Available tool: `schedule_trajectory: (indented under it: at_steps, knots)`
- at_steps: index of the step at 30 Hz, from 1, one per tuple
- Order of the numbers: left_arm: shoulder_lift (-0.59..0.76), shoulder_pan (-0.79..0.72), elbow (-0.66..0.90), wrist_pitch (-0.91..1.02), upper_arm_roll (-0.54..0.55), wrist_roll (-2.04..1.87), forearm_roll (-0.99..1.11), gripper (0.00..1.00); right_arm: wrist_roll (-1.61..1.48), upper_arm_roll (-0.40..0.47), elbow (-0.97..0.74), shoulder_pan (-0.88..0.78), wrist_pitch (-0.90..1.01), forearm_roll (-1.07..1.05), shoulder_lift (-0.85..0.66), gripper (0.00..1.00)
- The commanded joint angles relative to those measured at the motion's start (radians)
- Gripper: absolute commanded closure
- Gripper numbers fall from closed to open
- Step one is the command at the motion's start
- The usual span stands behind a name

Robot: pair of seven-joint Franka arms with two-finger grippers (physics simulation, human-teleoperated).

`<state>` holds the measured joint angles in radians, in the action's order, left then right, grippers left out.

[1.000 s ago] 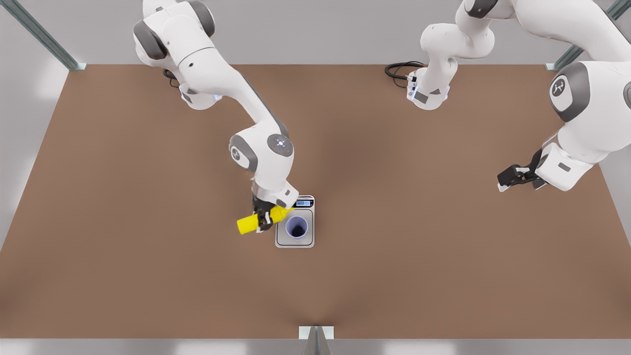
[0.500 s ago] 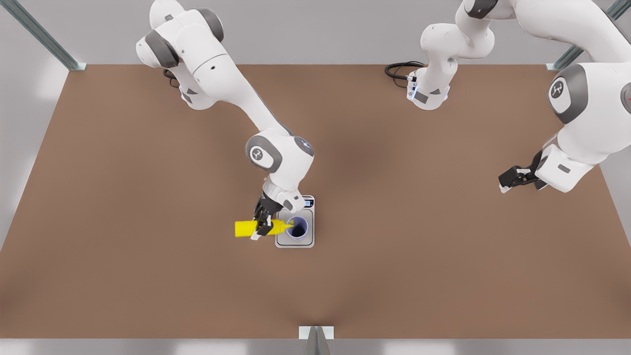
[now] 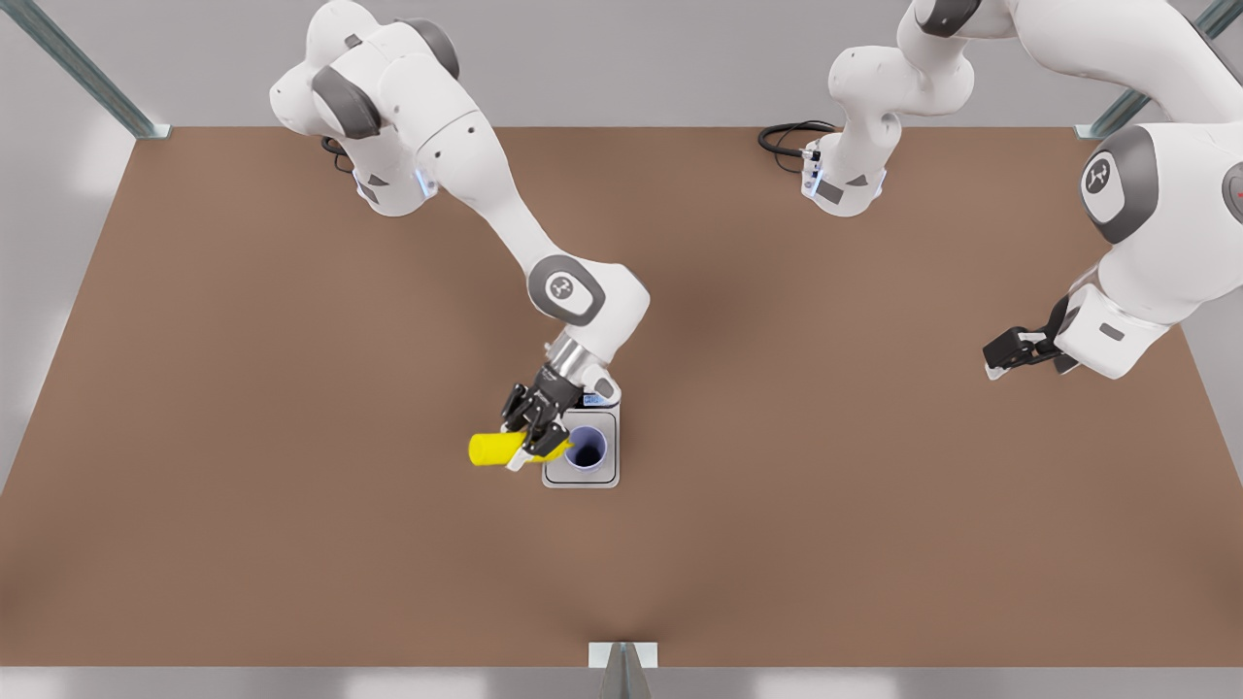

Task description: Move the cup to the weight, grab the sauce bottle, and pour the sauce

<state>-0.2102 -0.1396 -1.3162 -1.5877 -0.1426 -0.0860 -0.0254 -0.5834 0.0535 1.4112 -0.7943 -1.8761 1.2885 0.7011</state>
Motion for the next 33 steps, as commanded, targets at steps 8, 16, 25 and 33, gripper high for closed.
schedule_trajectory:
  at_steps: [8,16,25,33]
  knots:
    - [0.002,0.0,0.002,0.0,0.0,-0.001,0.001,0.0,0.005,0.0,-0.001,-0.014,0.011,0.005,0.029,0.44]
    - [0.0,0.002,0.0,-0.014,-0.003,0.002,0.005,0.0,0.002,0.0,-0.008,-0.01,0.012,-0.005,0.023,0.44]
    - [-0.005,0.002,0.0,-0.008,-0.011,0.0,0.004,0.0,0.016,0.0,-0.064,0.073,-0.008,-0.377,0.008,0.44]
    - [-0.003,0.0,0.0,-0.011,-0.011,-0.009,0.006,0.0,-0.087,0.002,-0.075,0.208,-0.123,-0.827,-0.025,0.44]
